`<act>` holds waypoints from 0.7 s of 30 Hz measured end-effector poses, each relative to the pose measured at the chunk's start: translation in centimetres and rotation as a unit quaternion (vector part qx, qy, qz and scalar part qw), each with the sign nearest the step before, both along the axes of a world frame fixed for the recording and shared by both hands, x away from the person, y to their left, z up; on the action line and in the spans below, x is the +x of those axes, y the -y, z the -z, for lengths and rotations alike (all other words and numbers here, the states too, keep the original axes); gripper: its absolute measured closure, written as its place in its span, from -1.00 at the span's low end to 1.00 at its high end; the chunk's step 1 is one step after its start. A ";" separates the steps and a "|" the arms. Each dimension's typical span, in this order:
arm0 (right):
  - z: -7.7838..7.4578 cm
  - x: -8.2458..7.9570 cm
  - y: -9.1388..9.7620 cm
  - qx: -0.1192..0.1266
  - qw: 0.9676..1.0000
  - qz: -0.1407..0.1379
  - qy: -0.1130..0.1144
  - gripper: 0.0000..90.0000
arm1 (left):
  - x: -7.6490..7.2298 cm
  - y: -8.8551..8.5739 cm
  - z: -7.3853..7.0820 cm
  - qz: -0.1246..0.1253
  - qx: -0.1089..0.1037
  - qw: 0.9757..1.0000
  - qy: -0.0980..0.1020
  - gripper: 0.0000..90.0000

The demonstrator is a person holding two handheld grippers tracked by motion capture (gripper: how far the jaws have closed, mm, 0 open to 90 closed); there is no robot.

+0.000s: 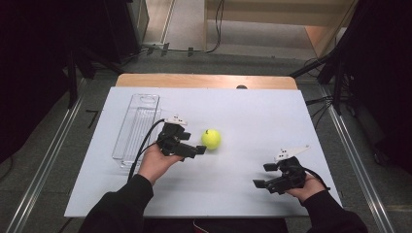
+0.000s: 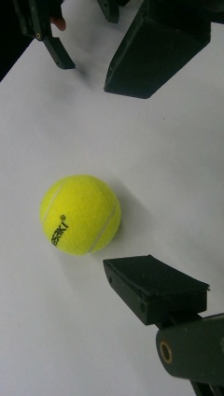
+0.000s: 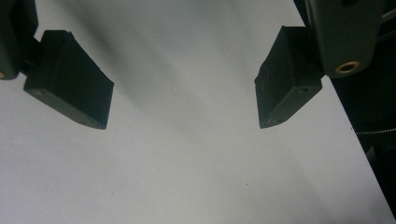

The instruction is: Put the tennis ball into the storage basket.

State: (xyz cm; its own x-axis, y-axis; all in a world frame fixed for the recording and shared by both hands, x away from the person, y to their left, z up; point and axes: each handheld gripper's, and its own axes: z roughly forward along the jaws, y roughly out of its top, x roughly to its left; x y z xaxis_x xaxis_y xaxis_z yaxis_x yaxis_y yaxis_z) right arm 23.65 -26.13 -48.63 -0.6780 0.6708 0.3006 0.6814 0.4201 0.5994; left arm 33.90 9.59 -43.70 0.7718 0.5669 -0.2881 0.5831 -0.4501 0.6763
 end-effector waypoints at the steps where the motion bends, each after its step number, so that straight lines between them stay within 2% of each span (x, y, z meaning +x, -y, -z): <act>1: 0.0 0.0 0.0 -0.001 1.000 -0.001 0.001 -0.61 | 0.1 0.1 0.0 0.000 0.001 1.000 0.001 -0.69; 14: 0.1 -0.1 0.0 -0.002 1.000 0.005 0.002 -0.61 | 0.8 0.8 -0.3 0.008 0.003 1.000 0.006 -0.69; 21: 0.1 -0.4 -0.2 -0.003 1.000 0.007 0.002 -0.61 | 1.3 1.7 -0.5 0.014 -0.006 1.000 0.005 -0.69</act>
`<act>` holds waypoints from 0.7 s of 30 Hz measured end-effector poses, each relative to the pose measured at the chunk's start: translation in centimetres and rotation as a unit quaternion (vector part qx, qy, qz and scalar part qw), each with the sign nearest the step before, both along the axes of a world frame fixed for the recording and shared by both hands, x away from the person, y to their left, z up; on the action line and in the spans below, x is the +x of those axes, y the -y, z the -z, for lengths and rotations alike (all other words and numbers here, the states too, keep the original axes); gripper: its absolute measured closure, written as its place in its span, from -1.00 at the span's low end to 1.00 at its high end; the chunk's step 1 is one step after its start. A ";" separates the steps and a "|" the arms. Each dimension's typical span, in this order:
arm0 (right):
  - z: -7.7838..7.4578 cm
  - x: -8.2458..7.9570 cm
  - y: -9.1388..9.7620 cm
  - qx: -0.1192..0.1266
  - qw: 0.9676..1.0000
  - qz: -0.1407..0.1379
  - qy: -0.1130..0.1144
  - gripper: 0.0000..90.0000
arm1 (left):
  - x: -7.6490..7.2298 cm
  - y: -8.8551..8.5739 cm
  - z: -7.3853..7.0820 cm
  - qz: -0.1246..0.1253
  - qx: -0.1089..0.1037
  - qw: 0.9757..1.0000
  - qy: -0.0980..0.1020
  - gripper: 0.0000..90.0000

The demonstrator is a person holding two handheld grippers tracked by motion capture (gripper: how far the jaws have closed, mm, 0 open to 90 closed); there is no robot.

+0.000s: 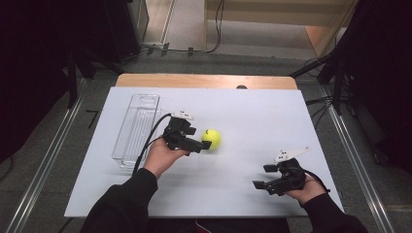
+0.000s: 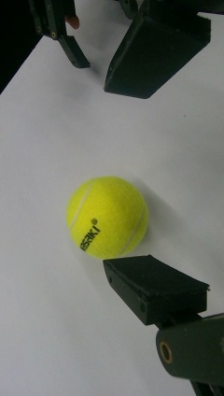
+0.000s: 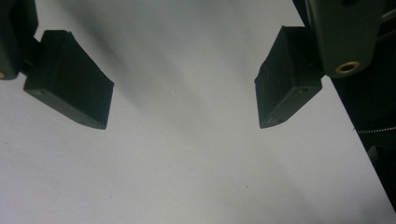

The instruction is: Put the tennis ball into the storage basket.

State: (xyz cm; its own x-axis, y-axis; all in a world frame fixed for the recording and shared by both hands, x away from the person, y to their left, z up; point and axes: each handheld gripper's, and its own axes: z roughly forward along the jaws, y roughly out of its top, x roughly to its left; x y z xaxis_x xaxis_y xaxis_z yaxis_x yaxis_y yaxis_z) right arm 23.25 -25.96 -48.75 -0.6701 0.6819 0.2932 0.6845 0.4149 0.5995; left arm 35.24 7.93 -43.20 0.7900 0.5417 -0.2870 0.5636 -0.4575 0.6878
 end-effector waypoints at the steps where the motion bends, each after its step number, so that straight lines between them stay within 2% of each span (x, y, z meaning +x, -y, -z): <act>1: 0.0 0.0 0.0 -0.001 1.000 0.002 -0.001 -0.61 | 0.1 0.1 0.0 0.002 -0.005 1.000 -0.002 -0.69; 8: 0.0 -0.1 0.1 -0.002 1.000 0.001 -0.002 -0.61 | 0.9 0.5 -0.1 -0.003 -0.006 1.000 0.001 -0.69; 13: 0.0 -0.1 0.1 -0.001 1.000 0.001 -0.001 -0.61 | 1.5 0.9 0.0 -0.007 0.009 1.000 0.008 -0.69; 19: 0.0 -0.1 0.1 -0.001 1.000 0.001 -0.001 -0.61 | 2.0 1.6 0.0 -0.003 -0.001 1.000 0.002 -0.69; 21: 0.0 -0.1 0.2 -0.002 1.000 0.002 -0.001 -0.61 | 2.1 1.8 0.0 -0.004 0.000 1.000 0.006 -0.70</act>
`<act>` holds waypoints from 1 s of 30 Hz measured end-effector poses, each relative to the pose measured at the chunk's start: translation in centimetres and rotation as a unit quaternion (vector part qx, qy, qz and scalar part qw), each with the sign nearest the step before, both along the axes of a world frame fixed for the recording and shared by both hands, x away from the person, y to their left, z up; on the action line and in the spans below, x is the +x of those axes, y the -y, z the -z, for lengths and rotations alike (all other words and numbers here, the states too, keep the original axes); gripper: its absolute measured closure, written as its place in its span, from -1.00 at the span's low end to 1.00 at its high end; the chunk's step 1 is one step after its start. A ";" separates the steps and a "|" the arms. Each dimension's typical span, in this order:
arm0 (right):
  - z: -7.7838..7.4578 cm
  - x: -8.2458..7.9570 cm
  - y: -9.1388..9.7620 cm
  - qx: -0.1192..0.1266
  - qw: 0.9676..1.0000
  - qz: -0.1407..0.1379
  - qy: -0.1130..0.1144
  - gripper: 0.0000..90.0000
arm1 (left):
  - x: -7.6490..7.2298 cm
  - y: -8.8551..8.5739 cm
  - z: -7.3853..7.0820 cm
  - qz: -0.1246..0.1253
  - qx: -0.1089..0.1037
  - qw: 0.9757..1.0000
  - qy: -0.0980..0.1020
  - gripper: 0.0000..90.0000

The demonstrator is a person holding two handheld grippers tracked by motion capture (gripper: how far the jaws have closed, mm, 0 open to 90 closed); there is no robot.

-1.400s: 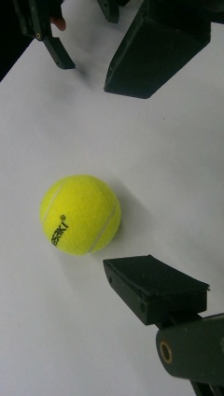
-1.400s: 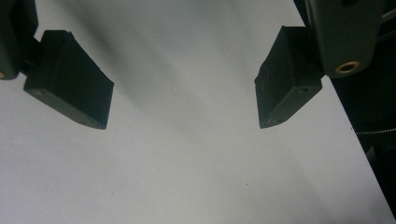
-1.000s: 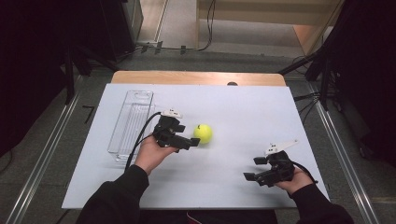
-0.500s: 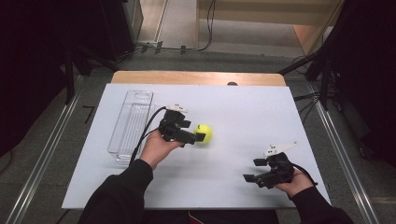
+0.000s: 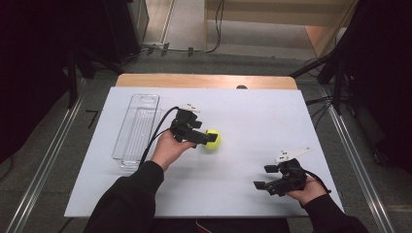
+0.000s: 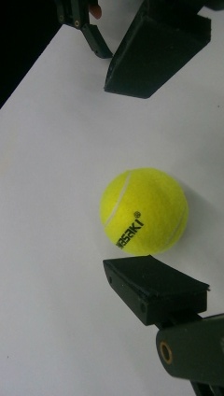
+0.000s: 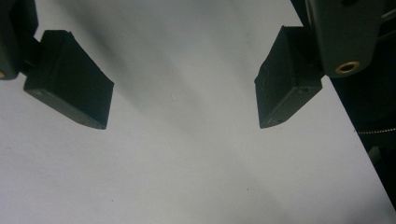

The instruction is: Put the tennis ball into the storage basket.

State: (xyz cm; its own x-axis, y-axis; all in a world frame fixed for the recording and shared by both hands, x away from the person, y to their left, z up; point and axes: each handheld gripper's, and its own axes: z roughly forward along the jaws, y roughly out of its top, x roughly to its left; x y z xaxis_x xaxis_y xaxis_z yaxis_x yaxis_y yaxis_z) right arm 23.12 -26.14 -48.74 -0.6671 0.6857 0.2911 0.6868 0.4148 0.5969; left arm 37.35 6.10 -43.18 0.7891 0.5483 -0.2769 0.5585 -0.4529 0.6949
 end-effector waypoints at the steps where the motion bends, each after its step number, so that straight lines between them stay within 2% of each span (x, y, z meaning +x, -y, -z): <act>1: 0.0 0.0 0.0 0.000 1.000 0.001 -0.001 -0.61 | 0.1 0.1 0.0 -0.003 0.000 1.000 0.001 -0.75; 11: 0.0 0.0 0.1 0.001 1.000 0.001 -0.001 -0.61 | 1.1 1.4 0.6 0.002 0.006 1.000 -0.002 -0.77; 15: 0.0 0.0 0.1 0.002 1.000 0.003 -0.002 -0.61 | 1.5 1.7 0.8 -0.001 0.007 1.000 -0.004 -0.95; 19: 0.0 0.0 0.1 0.002 1.000 0.003 -0.002 -0.61 | 1.7 1.9 1.0 -0.005 0.000 1.000 -0.006 -1.00; 30: 0.0 0.0 0.1 0.002 1.000 0.002 -0.002 -0.61 | 1.8 1.9 1.2 -0.007 0.001 1.000 0.003 -1.00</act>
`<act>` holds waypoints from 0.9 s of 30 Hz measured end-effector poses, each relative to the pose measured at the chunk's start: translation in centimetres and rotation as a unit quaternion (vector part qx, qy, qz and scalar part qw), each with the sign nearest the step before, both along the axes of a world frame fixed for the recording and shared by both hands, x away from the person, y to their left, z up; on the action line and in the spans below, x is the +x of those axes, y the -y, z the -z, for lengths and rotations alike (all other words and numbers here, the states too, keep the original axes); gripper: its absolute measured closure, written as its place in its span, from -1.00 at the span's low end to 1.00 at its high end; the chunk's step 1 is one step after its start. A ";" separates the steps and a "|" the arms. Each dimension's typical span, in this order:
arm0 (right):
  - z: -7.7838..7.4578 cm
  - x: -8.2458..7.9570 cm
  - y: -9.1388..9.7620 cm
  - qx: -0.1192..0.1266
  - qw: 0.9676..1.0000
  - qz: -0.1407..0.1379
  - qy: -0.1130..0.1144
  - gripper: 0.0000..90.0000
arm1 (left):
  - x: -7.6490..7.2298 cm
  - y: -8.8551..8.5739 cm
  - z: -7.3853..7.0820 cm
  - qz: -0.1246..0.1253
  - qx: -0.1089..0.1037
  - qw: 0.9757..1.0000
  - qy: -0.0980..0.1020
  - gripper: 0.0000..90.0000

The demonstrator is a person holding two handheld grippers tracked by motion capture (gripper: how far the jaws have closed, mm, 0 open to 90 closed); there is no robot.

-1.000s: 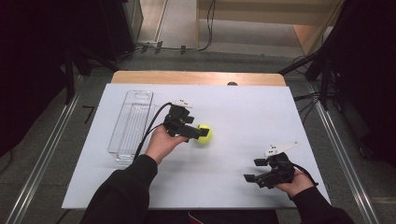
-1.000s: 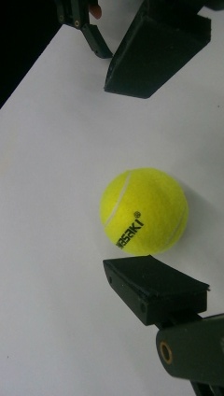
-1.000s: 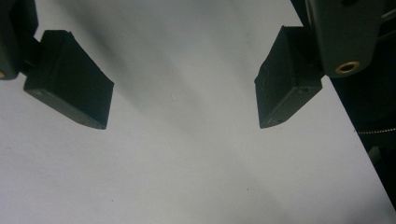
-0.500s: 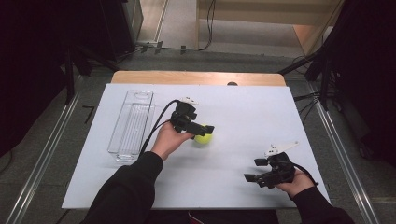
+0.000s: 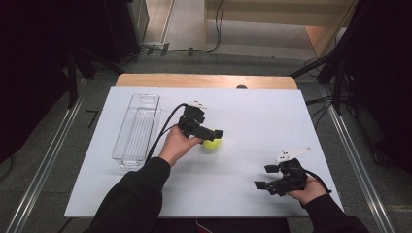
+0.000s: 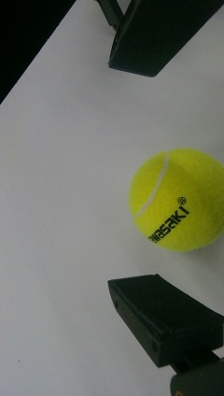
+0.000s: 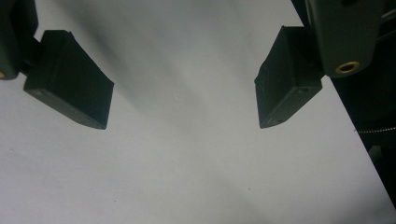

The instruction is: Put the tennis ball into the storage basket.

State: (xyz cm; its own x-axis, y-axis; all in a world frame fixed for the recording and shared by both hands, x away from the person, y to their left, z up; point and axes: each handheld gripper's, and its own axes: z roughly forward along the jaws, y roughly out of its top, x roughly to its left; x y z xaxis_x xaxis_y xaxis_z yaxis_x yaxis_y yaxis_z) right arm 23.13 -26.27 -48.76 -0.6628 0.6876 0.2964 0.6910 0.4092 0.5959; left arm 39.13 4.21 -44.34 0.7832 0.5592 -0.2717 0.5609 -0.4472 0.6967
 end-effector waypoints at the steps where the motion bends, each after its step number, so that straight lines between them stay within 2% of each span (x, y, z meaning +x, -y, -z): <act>1: 0.0 0.0 0.0 0.000 1.000 0.000 0.000 -0.61 | 0.0 0.0 0.0 0.001 0.003 1.000 0.001 -1.00; 4: 0.0 0.0 0.0 -0.001 1.000 -0.002 -0.001 -0.61 | 0.0 0.0 0.2 0.004 0.012 1.000 0.002 -1.00; 8: 0.0 0.0 0.0 -0.002 1.000 -0.002 0.000 -0.61 | 0.0 0.2 0.5 0.006 0.009 1.000 0.003 -1.00; 13: 0.0 0.0 0.0 0.000 1.000 0.000 -0.001 -0.61 | -0.2 0.5 1.0 0.011 0.021 1.000 0.005 -1.00; 16: 0.0 0.0 0.0 0.000 1.000 -0.001 0.000 -0.61 | -0.2 0.5 1.3 0.012 0.023 1.000 0.000 -1.00; 18: 0.0 -0.1 0.0 0.000 1.000 -0.001 0.000 -0.61 | -0.3 0.6 1.5 0.011 0.023 1.000 0.002 -1.00; 22: 0.0 -0.1 0.1 0.000 1.000 -0.001 0.000 -0.61 | -0.2 0.4 2.2 0.002 0.018 1.000 -0.007 -1.00; 27: 0.0 -0.1 0.1 0.000 1.000 -0.002 0.000 -0.61 | -0.2 0.3 2.8 -0.002 0.025 1.000 -0.009 -1.00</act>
